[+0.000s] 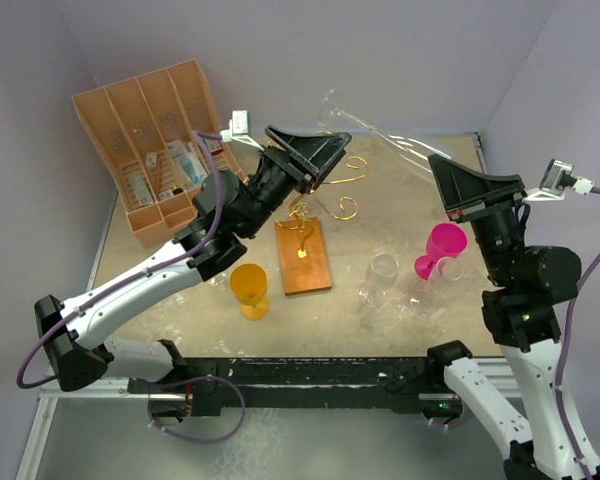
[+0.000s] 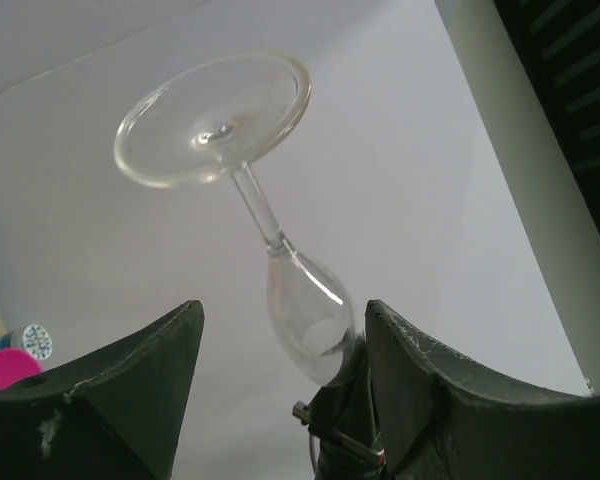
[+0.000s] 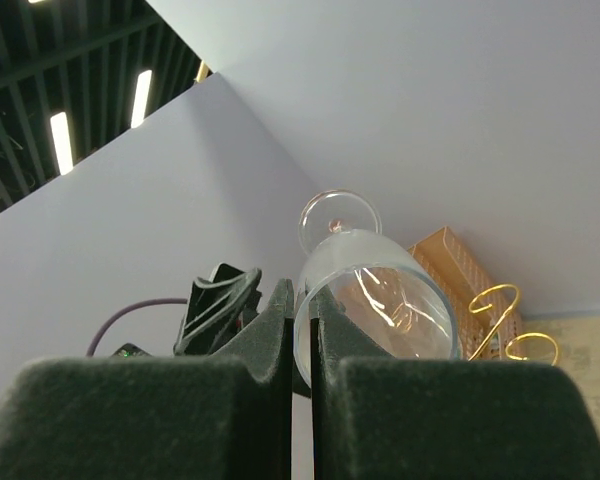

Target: Place the wine glass upside down on the wine glass rack

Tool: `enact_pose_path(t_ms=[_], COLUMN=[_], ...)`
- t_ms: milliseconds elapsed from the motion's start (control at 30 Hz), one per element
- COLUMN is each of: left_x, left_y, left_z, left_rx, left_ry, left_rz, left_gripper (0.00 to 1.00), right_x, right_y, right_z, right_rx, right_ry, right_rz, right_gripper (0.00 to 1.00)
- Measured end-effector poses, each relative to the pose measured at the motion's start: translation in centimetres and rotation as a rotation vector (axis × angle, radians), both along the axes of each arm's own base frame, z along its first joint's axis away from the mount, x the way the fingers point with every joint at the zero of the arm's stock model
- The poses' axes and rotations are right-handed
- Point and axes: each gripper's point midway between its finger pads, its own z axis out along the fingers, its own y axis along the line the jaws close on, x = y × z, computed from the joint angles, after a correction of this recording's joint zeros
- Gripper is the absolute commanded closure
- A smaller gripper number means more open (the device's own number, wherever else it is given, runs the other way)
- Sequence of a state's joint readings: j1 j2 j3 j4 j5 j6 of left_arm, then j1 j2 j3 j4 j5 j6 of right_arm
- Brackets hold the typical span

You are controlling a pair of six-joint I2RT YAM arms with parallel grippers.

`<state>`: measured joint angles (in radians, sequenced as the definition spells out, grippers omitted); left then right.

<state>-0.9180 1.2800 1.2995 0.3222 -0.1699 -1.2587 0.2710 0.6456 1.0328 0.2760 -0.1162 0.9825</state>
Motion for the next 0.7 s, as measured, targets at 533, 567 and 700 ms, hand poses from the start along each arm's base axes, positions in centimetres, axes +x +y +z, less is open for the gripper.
enact_pose_path(t_ms=[533,567,700], left_x=[5.3,5.6,5.7], left_y=[-0.5,-0.5,-0.3], left_z=[0.6,0.3,0.4], left_rx=[-0.118,-0.119,-0.144], left_ry=[0.073,0.082,0.095], left_rz=[0.217,0.233,0.251], left_gripper=[0.63,0.66,0.70], right_x=[-0.7,-0.8,-0.7], right_y=[0.7,0.7,0.8], right_z=[-0.9,-1.0,-1.3], right_rx=[0.040,0.044,0.048], right_ry=[0.023,0.025,0.034], right_rz=[0.075,0.077,0.083], right_gripper=[1.00,1.00,1.00])
